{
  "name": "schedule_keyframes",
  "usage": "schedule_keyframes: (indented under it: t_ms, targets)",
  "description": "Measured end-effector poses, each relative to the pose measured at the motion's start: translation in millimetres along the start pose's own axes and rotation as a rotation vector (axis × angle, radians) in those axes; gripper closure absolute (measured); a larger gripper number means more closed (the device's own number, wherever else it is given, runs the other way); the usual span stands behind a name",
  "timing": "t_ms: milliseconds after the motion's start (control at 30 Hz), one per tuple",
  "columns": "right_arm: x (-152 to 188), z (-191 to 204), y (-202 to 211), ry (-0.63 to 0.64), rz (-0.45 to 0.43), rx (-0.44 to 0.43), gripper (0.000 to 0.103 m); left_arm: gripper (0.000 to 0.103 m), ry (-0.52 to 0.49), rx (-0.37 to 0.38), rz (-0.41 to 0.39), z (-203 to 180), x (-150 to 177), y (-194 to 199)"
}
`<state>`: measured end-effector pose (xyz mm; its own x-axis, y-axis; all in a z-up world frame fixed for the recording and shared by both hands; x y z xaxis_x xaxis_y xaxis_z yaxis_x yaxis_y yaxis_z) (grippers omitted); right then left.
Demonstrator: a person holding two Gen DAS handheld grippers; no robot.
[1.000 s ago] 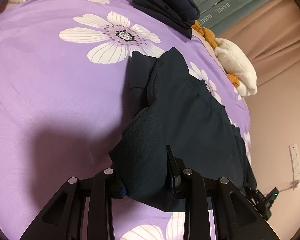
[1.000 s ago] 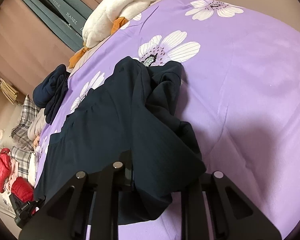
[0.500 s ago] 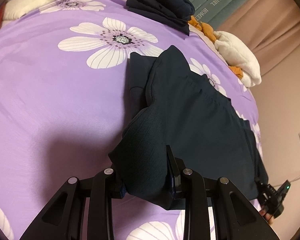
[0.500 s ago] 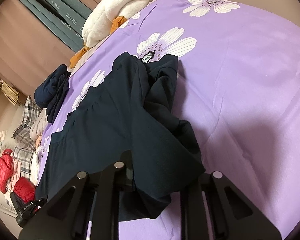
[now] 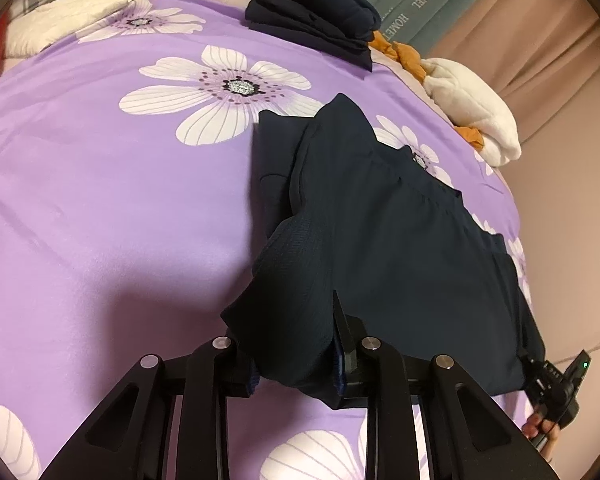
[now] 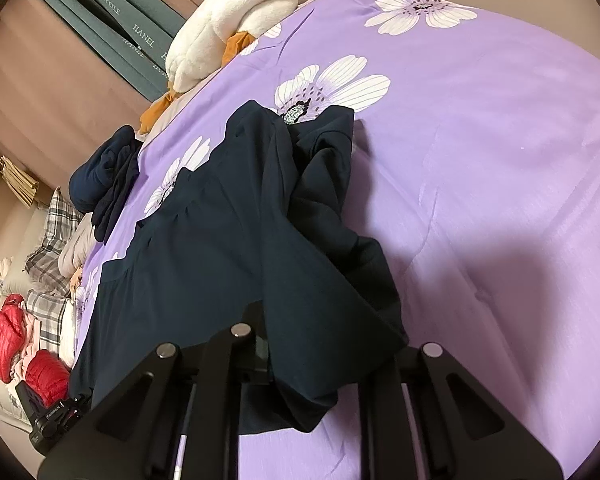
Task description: Fold large clothes
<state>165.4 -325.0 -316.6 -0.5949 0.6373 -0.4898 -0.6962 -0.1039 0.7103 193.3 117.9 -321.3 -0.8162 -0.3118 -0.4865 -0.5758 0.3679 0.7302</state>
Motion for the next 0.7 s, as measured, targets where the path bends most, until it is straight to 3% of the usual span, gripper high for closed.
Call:
schedule_keyframes:
  t_ms: [700]
  targets:
    - [12,-3,15,0.007,0.01,-0.006,0.089,0.081,-0.038,0.003,-0.005,-3,1,6]
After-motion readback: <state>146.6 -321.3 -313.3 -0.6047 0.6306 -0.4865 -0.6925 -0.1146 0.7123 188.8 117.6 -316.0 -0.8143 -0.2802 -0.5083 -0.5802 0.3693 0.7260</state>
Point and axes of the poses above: each gripper's, at about its wrist camera, not at the fingertips, and y roughly against the way its jaws point, z to its left, x to its underside, the point moved 9 cm from there along -y, roughly the way its jaws point, and after that the axes turned 3 degrees about -y, right-handed, at the moved point
